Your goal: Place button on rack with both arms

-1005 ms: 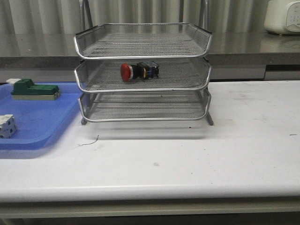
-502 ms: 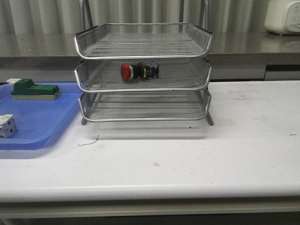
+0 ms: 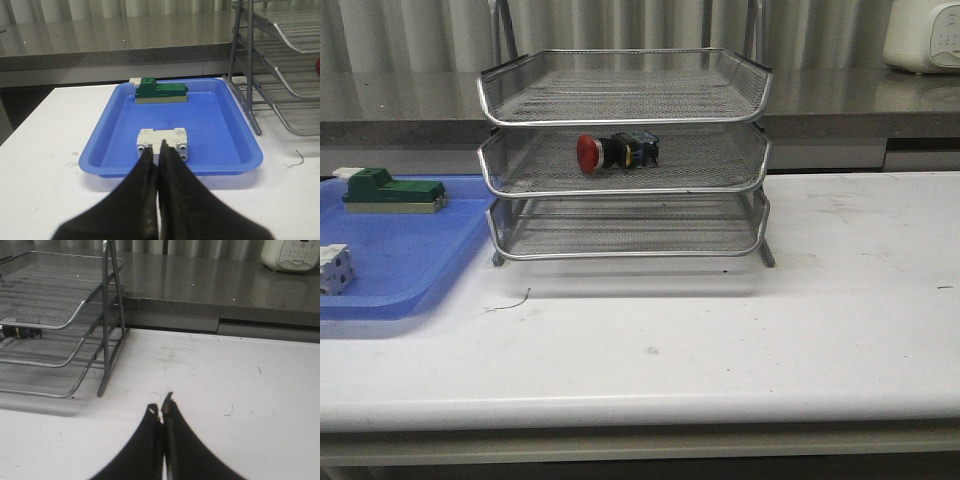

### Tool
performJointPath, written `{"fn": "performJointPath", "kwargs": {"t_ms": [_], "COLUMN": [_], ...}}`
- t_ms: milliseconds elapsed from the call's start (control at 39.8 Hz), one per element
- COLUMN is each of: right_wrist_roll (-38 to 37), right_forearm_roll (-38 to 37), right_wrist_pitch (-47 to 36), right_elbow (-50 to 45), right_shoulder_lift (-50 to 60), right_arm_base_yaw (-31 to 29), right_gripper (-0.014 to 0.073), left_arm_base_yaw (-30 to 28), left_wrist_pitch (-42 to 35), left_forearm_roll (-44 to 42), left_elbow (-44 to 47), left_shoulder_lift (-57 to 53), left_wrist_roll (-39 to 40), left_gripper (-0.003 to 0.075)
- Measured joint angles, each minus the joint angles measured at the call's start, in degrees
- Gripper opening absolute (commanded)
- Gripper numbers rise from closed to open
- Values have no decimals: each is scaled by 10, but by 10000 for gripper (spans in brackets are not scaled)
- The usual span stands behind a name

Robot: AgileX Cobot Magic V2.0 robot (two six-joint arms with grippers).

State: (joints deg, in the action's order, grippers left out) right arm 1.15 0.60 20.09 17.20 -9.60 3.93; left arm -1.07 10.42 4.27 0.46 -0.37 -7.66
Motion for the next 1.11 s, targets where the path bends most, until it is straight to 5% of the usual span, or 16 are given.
{"fn": "performJointPath", "kwargs": {"t_ms": [653,1105], "right_wrist_roll": [0,0], "right_forearm_roll": [0,0], "right_wrist_pitch": [-10,-71], "right_elbow": [-9,-187], "right_shoulder_lift": [0,71], "right_arm_base_yaw": [0,0], "right_gripper": [-60,-60], "left_arm_base_yaw": [0,0], "left_wrist_pitch": [0,0], "left_forearm_roll": [0,0], "left_elbow": [0,0], "left_shoulder_lift": [0,0], "left_wrist_roll": [0,0], "left_gripper": [-19,-19]}}
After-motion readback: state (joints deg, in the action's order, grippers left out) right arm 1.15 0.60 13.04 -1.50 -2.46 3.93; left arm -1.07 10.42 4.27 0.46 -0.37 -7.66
